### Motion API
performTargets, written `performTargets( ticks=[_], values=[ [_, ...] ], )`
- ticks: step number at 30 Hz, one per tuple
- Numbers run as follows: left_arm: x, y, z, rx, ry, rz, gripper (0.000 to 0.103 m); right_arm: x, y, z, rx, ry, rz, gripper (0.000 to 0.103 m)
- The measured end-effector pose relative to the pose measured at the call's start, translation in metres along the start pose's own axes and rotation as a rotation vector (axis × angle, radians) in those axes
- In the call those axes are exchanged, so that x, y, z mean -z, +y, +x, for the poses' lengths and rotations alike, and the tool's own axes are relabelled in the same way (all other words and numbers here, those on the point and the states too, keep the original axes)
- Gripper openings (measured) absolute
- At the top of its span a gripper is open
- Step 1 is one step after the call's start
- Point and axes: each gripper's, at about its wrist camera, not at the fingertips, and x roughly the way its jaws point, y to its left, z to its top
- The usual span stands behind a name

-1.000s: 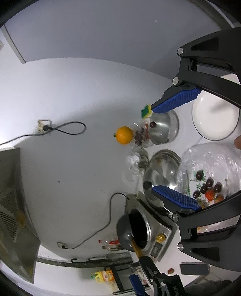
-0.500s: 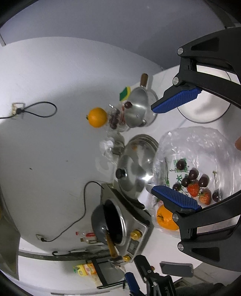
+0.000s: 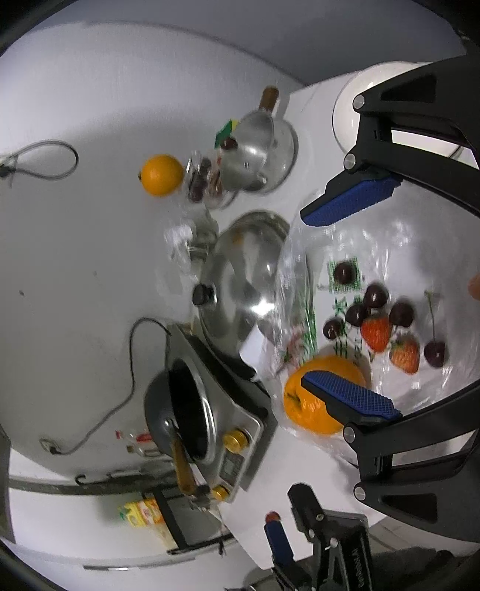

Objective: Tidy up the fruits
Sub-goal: 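Move the right gripper down to the large orange and close on it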

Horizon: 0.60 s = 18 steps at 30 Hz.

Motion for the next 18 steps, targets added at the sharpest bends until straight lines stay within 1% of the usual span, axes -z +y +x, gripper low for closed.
performTargets(
  ticks=[4,7,11,18],
  values=[
    [0.006,0.013,0.007,-0.009,0.022,-0.021,0.091,-0.001,0.019,0.015,-0.040,0.023,-0.021,0.083],
    [0.010,0.024,0.010,-0.042,0.035,-0.027,0.092,-0.002,0.031,0.025,-0.063,0.034,-0.035,0.083],
    [0.013,0.038,0.013,-0.075,0.032,-0.028,0.091,-0.002,0.047,0.040,-0.091,0.056,-0.054,0.083],
    [0.017,0.059,0.020,-0.093,0.050,-0.050,0.091,-0.003,0.069,0.064,-0.139,0.098,-0.072,0.083]
  ],
)
